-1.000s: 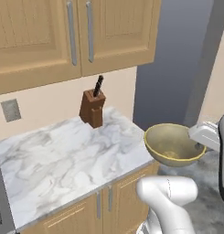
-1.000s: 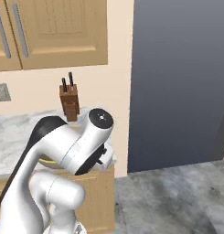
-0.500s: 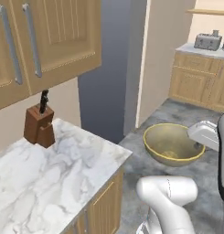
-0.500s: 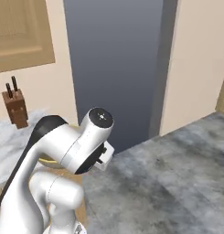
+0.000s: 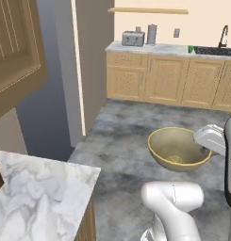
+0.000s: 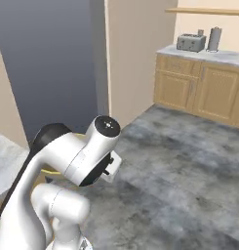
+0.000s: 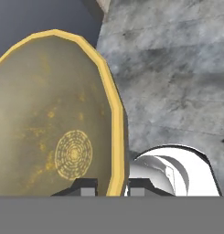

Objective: Pick the cup and bowl from the counter and place them on the counter next to the sink.

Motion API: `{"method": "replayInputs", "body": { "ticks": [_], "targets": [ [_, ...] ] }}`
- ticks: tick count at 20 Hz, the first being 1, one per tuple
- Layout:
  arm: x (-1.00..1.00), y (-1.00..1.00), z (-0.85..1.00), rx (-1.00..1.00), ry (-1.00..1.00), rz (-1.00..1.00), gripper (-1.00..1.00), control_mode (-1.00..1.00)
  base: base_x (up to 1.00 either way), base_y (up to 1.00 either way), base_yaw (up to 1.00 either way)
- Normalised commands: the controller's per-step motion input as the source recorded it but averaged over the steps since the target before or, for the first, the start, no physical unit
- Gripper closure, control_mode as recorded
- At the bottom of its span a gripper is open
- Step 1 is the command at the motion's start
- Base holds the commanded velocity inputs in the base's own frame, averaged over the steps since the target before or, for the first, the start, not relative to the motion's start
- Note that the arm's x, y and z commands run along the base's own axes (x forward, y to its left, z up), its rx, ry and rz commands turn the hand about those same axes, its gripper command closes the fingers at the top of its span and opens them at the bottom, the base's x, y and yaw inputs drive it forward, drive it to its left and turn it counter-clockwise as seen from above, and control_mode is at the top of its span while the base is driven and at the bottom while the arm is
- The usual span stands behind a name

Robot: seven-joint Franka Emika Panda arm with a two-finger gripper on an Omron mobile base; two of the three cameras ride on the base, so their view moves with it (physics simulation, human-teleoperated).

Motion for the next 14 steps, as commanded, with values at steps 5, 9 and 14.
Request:
{"method": "replayInputs", "body": {
  "ticks": [5, 9, 14],
  "targets": [
    [0.0, 0.0, 0.0, 0.0, 0.0, 0.0, 1.0, 1.0, 0.16, 0.0, -0.6],
    [0.0, 0.0, 0.0, 0.0, 0.0, 0.0, 1.0, 1.0, 0.66, 0.0, -0.45],
    [0.0, 0.0, 0.0, 0.0, 0.0, 0.0, 1.0, 1.0, 1.0, -0.02, -0.04]
  ]
}}
